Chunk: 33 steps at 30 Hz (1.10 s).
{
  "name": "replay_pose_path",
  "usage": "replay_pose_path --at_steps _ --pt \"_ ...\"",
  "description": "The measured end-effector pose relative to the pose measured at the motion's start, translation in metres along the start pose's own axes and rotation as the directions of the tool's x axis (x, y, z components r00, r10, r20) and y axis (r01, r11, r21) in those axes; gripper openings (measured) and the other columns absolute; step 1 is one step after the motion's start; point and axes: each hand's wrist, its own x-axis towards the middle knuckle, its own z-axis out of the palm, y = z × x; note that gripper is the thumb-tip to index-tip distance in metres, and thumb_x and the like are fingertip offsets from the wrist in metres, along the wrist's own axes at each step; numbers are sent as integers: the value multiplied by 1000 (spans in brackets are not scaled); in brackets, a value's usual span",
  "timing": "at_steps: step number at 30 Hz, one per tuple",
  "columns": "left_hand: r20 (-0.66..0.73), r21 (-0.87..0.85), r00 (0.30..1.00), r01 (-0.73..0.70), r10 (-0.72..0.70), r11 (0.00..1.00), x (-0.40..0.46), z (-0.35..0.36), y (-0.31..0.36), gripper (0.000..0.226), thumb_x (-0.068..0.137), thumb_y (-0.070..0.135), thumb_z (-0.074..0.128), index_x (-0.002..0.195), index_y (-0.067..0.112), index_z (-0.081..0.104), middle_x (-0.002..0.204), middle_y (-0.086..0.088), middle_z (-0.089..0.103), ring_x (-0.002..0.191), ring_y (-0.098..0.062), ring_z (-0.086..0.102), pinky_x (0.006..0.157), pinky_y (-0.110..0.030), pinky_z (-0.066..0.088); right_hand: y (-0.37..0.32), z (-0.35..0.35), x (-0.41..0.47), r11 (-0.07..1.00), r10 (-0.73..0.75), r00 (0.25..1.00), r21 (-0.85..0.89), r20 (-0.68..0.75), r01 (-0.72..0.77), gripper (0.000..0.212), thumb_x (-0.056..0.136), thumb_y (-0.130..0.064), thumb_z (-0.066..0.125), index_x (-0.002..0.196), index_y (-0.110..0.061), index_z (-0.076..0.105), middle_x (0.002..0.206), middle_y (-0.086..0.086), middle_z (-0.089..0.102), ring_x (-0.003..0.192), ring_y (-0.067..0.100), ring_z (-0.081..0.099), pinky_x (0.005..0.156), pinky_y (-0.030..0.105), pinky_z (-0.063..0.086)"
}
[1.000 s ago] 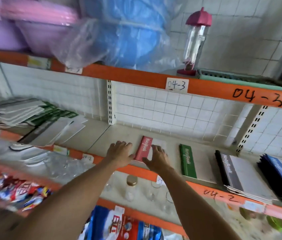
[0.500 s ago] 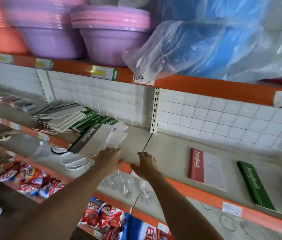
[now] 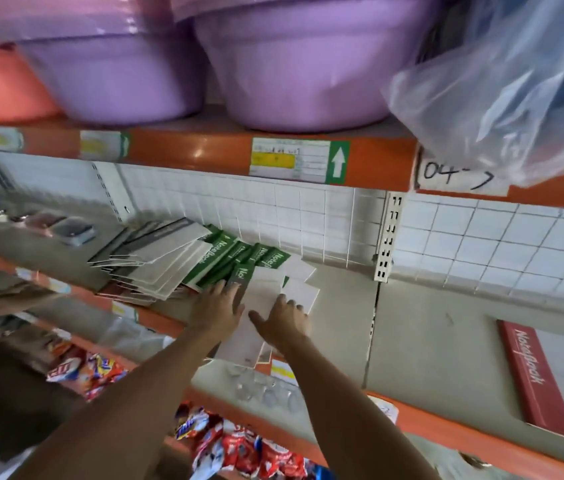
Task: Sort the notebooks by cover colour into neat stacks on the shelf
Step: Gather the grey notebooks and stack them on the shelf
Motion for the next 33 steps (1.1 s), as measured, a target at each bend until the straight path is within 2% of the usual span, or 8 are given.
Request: replay_pose_path --at_steps 3,7,9,13,16,20,26,33 --pt "27 -35 1000 6 -5 999 12 10 -18 57 100 49 39 151 23 33 145 -8 46 132 -29 42 105 -44 38 -12 2 12 988 150 989 31 14 -151 90 69 -76 68 127 -10 46 128 13 58 122 31 54 98 39 43" --pt "53 -63 999 4 -1 998 36 11 -27 56 103 50 30 149 20 36 147 -6 46 133 -29 41 106 -43 37 3 -15 41 900 291 952 310 94 -305 63 71 -44 84 118 -9 61 115 9 68 107 27 65 81 31 52" --pt "69 -42 998 -12 15 999 48 12 -29 56 103 51 28 144 15 40 145 -9 47 130 -31 42 105 -44 37 12 -21 45 857 365 931 382 25 -346 52 78 -31 78 120 -9 59 115 13 69 105 30 66 81 34 53" --pt "144 9 988 -65 63 998 59 21 -29 64 98 64 30 135 13 44 142 -11 41 130 -31 38 104 -45 36 20 -22 32 840 495 851 349 -176 -416 34 90 -20 57 119 -13 42 112 15 67 101 35 64 73 34 44" --pt "111 -68 993 -41 49 997 64 26 -22 67 94 68 34 131 13 43 136 -14 46 126 -31 44 102 -45 40 27 -26 27 835 509 833 360 -216 -416 34 92 -20 56 121 -12 40 111 19 66 100 38 63 71 35 42" --pt "42 -95 992 -111 116 989 63 26 -10 44 101 50 39 127 14 46 128 -12 53 119 -30 50 97 -46 42 27 -21 16 840 514 819 343 -256 -420 30 92 -19 55 118 -12 40 105 22 67 91 40 62 65 35 42" --pt "58 -221 993 -92 107 971 61 31 4 68 94 64 41 134 9 41 131 -13 52 121 -30 49 98 -46 41 20 -10 -5 793 608 744 257 -277 -552 43 94 -40 54 125 -13 40 114 15 66 101 35 64 74 35 42" --pt "-166 -197 969 -215 184 956 54 56 -12 58 91 63 48 103 7 56 96 -13 63 88 -31 60 75 -41 48 16 21 -16 817 576 722 229 -384 -530 40 97 -47 50 112 -10 45 114 16 65 104 35 61 76 39 44"
